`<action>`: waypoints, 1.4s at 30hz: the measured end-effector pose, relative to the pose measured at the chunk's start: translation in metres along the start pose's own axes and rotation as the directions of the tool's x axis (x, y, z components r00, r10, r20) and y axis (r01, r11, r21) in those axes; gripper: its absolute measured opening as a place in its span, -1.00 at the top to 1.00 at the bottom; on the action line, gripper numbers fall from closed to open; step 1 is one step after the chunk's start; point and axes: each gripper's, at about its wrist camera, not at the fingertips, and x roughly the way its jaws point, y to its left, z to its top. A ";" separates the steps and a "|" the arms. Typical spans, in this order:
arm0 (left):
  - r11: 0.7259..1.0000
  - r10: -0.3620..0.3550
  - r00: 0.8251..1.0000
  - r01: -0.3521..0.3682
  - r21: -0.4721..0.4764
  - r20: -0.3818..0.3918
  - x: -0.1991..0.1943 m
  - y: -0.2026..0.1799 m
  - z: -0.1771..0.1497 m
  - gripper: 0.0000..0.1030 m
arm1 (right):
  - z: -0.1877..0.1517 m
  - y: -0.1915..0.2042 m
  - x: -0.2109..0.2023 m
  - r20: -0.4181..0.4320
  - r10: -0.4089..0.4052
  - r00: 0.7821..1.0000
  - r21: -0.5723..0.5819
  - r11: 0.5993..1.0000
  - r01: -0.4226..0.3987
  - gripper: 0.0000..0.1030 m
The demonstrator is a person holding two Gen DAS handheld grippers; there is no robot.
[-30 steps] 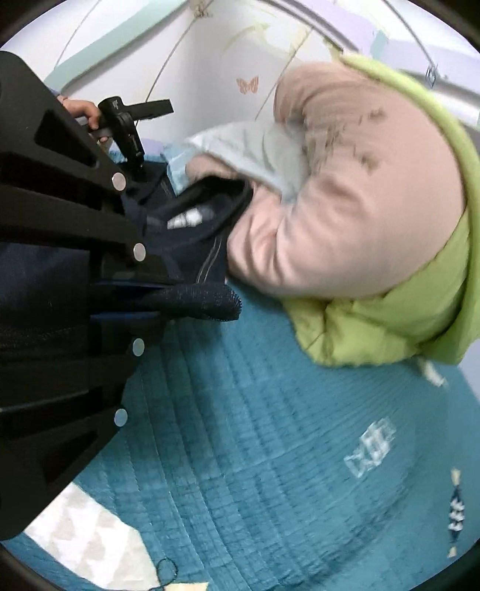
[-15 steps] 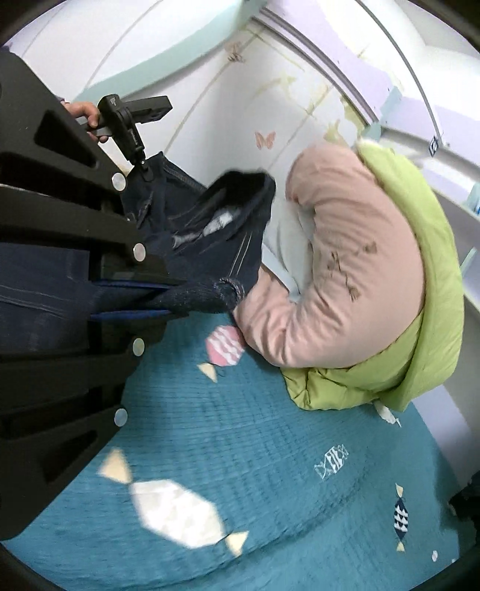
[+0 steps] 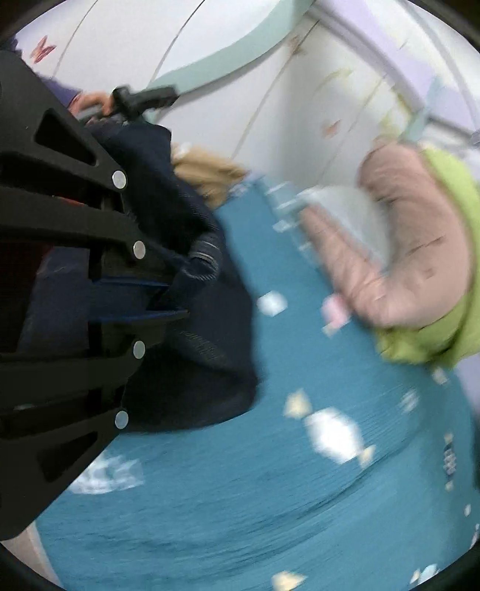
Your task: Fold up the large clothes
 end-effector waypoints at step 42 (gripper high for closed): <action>0.970 0.110 0.993 -0.115 -0.215 -0.033 0.026 0.057 -0.042 -0.50 | -0.009 0.115 0.102 -0.086 -0.060 0.995 -0.039 0.998 0.057 0.54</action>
